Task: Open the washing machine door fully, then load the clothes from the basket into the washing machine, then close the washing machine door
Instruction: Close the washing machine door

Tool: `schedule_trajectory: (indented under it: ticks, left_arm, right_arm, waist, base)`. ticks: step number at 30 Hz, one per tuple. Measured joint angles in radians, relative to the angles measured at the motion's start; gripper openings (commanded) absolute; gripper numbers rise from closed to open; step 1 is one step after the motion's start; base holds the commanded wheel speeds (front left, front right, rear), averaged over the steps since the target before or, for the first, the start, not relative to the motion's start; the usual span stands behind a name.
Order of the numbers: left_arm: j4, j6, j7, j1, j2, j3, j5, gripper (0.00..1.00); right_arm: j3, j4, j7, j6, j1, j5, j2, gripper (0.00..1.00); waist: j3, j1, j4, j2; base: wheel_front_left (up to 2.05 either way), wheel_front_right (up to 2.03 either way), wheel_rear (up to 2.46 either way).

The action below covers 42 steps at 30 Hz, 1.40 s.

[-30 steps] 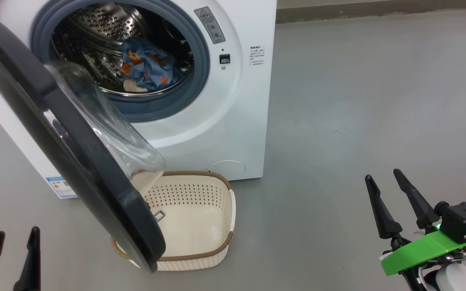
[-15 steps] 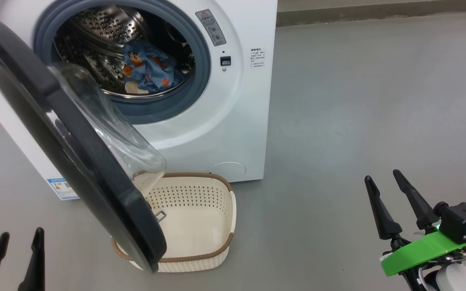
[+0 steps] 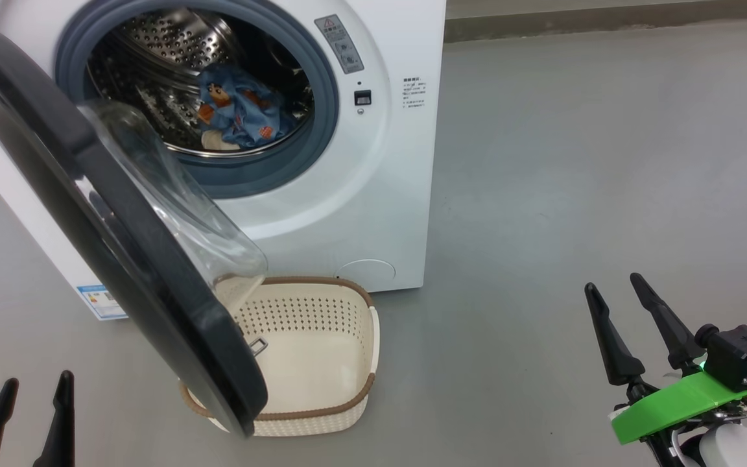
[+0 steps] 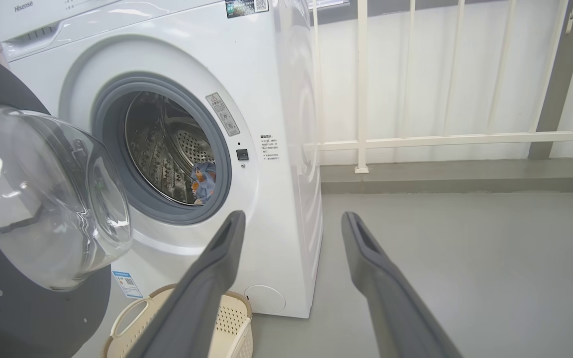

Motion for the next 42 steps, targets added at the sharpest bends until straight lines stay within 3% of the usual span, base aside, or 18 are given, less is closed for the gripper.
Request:
schedule_trajectory:
  ticks: [13,14,15,16,17,18,30,42]
  left_arm:
    - [-0.011,0.000,0.000,0.000,-0.018,0.011,0.006,1.00]
    - [-0.011,0.000,0.000,0.000,-0.018,0.012,0.006,1.00]
    - [-0.011,0.000,0.000,0.000,-0.018,0.011,0.006,1.00]
    - [-0.011,0.000,0.000,0.000,-0.019,0.011,0.006,1.00]
    - [-0.011,0.000,0.000,0.000,-0.019,0.011,0.006,1.00]
    - [-0.011,0.000,0.000,0.000,-0.020,0.011,0.006,1.00]
    - [-0.010,0.000,0.000,0.000,-0.020,0.011,0.006,1.00]
    - [-0.005,0.000,-0.002,0.000,-0.020,-0.001,0.001,1.00]
  right_arm:
    - [-0.001,0.001,0.000,0.000,0.000,0.000,-0.004,1.00]
    - [-0.001,0.001,0.000,0.000,0.000,0.000,-0.004,0.85]
    - [-0.001,0.001,0.000,0.000,0.000,0.001,-0.004,0.50]
    - [-0.001,0.001,0.000,0.000,0.000,0.003,-0.004,0.33]
    - [0.000,0.000,0.000,0.000,0.000,0.004,-0.004,0.07]
    - [0.000,-0.003,0.000,0.000,0.000,0.006,-0.004,0.00]
    - [0.031,-0.048,0.000,0.000,-0.027,0.021,-0.023,0.00]
    - [0.084,-0.052,0.000,0.000,-0.089,0.033,-0.034,0.00]
  waist:
    - [0.005,0.0000,0.015,0.0000]
    - [0.005,0.0000,0.018,0.0000]
    - [0.005,0.0000,0.022,0.0000]
    - [0.005,0.0000,0.026,0.0000]
    - [0.005,0.0000,0.031,0.0000]
    - [0.005,0.0000,0.036,0.0000]
    - [0.005,0.0000,0.114,0.0000]
    - [-0.004,0.0000,0.242,0.0000]
  base:
    - [0.00,0.00,0.00]
    - [0.00,0.00,0.00]
    - [0.00,0.00,0.00]
    - [0.00,0.00,0.00]
    - [0.00,0.00,0.00]
    - [0.00,0.00,0.00]
    - [0.00,0.00,0.00]
    - [0.00,0.00,0.00]
